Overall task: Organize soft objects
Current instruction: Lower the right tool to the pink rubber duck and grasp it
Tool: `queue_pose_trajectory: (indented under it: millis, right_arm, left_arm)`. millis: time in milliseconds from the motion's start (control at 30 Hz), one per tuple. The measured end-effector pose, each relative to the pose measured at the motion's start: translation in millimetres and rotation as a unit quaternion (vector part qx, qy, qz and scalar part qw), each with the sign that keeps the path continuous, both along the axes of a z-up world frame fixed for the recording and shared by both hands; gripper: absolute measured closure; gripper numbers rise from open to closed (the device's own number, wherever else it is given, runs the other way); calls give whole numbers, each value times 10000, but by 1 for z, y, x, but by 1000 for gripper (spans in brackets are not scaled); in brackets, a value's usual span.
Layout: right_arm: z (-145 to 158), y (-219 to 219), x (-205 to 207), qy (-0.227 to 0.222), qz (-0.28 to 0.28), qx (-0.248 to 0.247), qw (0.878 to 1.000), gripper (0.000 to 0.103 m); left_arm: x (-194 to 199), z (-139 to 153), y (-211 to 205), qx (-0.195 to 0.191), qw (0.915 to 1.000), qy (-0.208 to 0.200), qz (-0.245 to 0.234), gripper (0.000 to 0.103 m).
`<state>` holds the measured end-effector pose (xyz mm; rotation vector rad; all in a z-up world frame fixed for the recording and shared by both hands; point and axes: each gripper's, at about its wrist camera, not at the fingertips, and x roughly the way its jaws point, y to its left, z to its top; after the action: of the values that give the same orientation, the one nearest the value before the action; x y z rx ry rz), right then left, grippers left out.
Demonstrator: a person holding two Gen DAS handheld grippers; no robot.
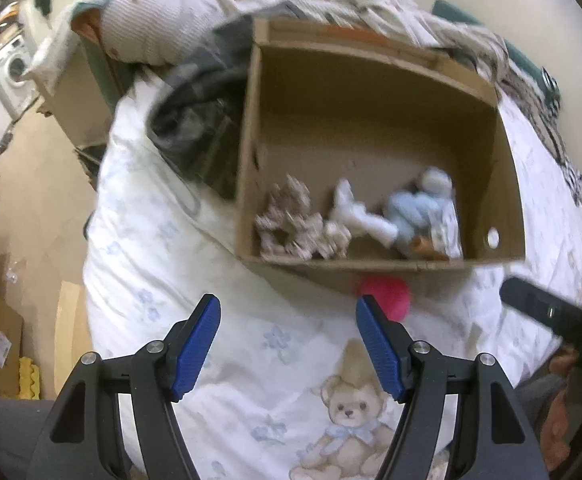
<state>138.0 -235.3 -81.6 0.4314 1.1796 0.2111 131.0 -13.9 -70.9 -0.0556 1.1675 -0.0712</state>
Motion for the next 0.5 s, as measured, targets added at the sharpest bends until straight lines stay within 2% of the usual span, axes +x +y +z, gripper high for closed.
queue_pose_trajectory:
  millis: [100,233,367,433,500]
  right_arm:
    - [-5,1,1,106,-61,-54,9999,0]
    - [-10,1,2,218,-76,-65,9997,0]
    - [-12,-2,4,237,-89,-102,9996,0]
    - [-14,-4,5,257,-110,-117,9995,0]
    - [-16,-7,5,287,-129,-131,9994,0]
  left_arm:
    - [-2,-20,-19,160,9986,321,-382,36]
    - [-5,-53,-51,159,9909,894,-990,36]
    - [-4,-71,-74,326,9859,1034,-1276,37]
    - [-3,-80,-83,320,9825,1167,-1414,40]
    - [-3,-87,-86,342,9805,1265,-1463,49]
